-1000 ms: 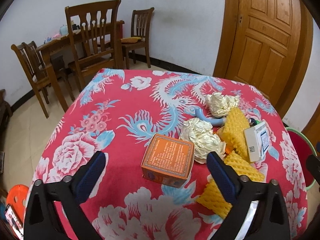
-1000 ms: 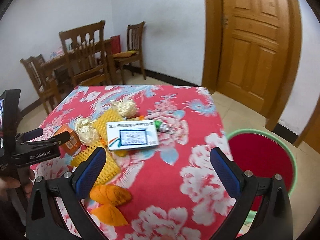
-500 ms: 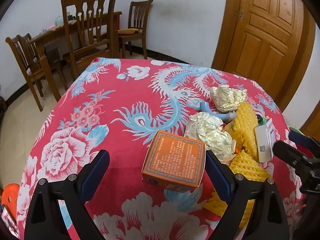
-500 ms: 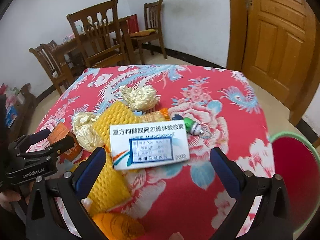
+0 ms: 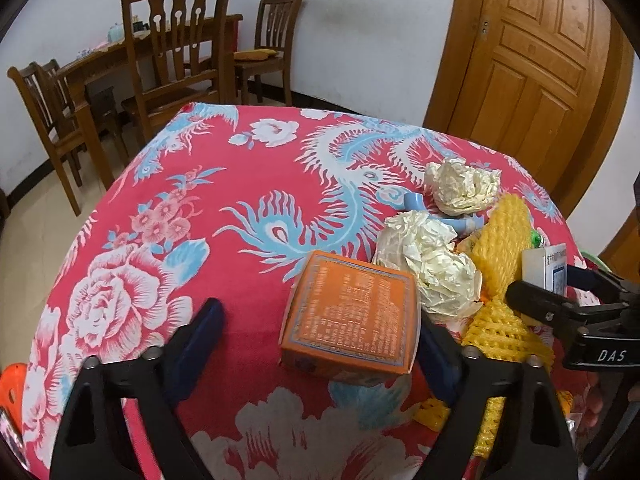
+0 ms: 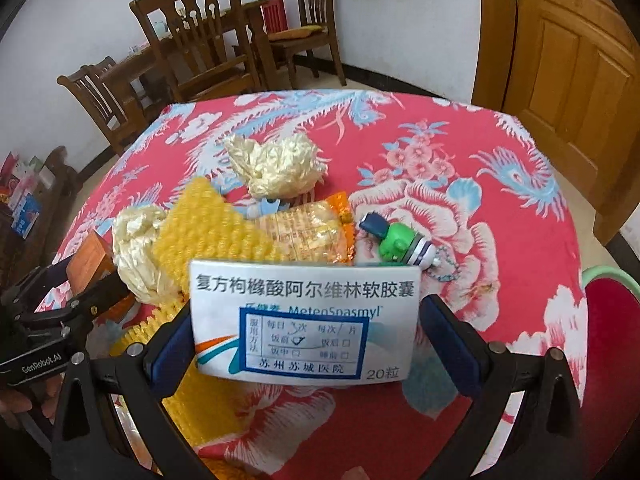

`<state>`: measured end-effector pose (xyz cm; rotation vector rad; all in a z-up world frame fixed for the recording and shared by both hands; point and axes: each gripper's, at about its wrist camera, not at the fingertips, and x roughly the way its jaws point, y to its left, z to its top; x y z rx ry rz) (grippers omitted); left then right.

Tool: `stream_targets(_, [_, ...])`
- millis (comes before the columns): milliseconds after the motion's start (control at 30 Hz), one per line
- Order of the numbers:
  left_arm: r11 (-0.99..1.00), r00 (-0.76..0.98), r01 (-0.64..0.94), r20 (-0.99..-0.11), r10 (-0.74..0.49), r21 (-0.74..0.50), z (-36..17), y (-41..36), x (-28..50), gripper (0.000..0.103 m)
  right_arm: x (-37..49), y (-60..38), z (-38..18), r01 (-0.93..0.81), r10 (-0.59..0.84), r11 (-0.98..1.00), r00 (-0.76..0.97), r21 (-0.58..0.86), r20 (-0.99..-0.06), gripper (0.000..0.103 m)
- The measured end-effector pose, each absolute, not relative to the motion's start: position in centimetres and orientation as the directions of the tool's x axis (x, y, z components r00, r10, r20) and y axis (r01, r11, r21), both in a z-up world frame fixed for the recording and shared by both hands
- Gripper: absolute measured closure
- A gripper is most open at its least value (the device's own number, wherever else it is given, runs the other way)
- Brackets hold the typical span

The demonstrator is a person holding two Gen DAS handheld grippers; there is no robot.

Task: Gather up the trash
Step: 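Grasp the orange box with the left tool while the right tool grasps the white medicine box, then carry the white medicine box over the red bucket and open the right tool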

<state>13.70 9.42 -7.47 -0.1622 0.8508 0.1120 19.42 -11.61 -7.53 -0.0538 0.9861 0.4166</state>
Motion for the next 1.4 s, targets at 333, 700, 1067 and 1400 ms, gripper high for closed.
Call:
stream_targets(333, [0.974,0.669,-0.160,-0.743,-0.013,-0.162,-7.4,10.3,13.1,0.050,18.7,-12.3,-6.7,-0.335,0.315,0.930,0.513,0.151,-0.799,0.012])
stream_targets(700, [0.978,0.699,-0.132,-0.714,-0.022,-0.160,-5.2,9.8,11.4,0.051,16.8,-14.4,-3.9,-0.307,0.336,0.934,0.576,0.184,-0.746,0.012])
stream_targets(1067, [0.988,0.731,-0.068,-0.681,-0.046,-0.140,-2.4,6.9,10.2,0.051,13.6,-18.0,-0.5,-0.264,0.326,0.944,0.643,0.198,-0.693,0.012])
stream_targets(1400, [0.991,0.747,0.024,-0.656,-0.103,-0.128,-0.3,2.4,9.9,0.050,10.8,-22.5,1.7,-0.193,0.267,0.964,0.700,0.186,-0.662,0.012])
